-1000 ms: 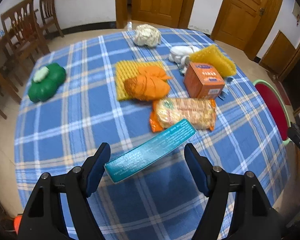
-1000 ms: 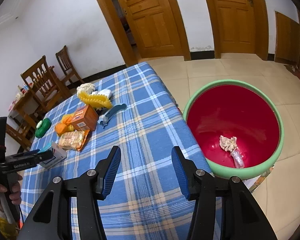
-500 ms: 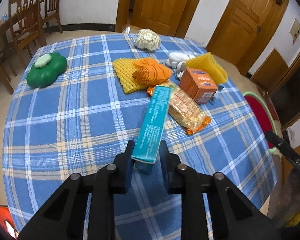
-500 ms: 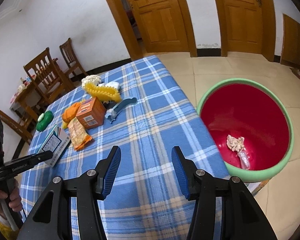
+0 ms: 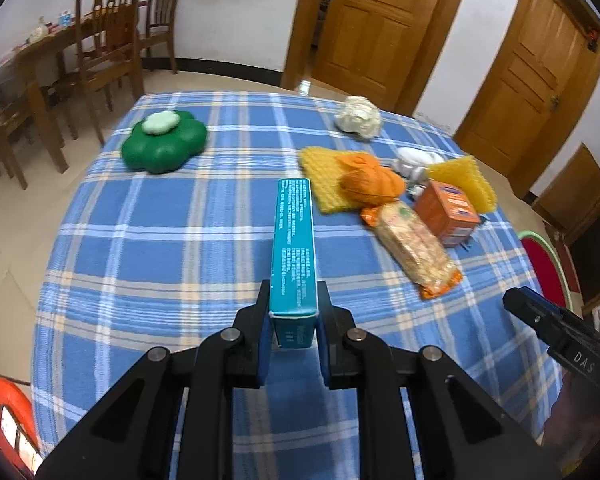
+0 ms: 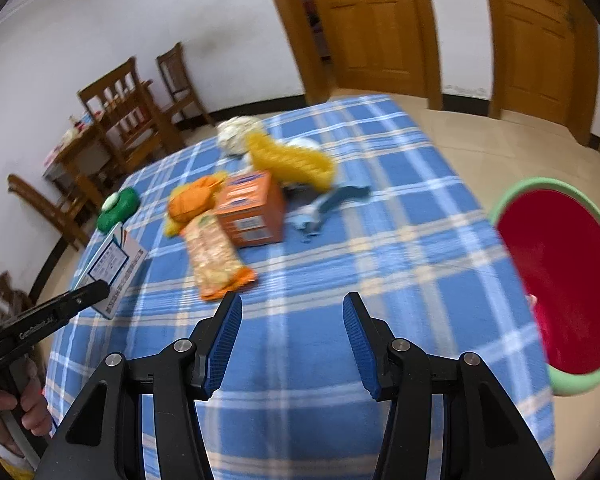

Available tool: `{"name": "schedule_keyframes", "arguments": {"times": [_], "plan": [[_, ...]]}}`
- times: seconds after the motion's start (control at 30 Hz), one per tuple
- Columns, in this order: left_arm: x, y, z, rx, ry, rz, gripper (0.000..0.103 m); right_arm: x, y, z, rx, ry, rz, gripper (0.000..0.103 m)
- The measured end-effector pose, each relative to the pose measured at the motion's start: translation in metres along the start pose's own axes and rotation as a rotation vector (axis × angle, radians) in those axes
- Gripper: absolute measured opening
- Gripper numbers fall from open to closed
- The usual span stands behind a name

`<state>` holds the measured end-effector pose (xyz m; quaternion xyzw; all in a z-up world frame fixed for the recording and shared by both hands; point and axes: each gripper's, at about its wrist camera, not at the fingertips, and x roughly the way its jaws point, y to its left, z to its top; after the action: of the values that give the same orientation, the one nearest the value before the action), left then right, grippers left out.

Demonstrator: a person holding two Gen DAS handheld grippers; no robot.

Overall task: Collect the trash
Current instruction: 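Grasp the teal medicine box with the left gripper and lift it, then hold the medicine box in the left tool while the right tool approaches the bread packet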

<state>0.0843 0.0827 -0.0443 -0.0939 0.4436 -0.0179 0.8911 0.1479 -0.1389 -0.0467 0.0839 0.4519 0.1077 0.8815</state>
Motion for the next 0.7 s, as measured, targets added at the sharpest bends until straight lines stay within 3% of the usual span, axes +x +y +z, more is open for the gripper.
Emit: {"name": "schedule_keyframes", "arguments": {"times": [0.17,0.53,0.7], "plan": [[0.003,0.015,-0.002,-0.044,0.007,0.020,0.018,0.023,0.022,0.005,-0.052,0.039,0.026,0.062],[0.008,0.024,-0.005,-0.071,0.010,0.021,0.018,0.055,0.046,0.010,-0.106,0.087,0.020,0.063],[0.010,0.023,-0.006,-0.072,0.012,0.021,0.018,0.060,0.053,0.012,-0.127,0.067,-0.005,0.065]]}}
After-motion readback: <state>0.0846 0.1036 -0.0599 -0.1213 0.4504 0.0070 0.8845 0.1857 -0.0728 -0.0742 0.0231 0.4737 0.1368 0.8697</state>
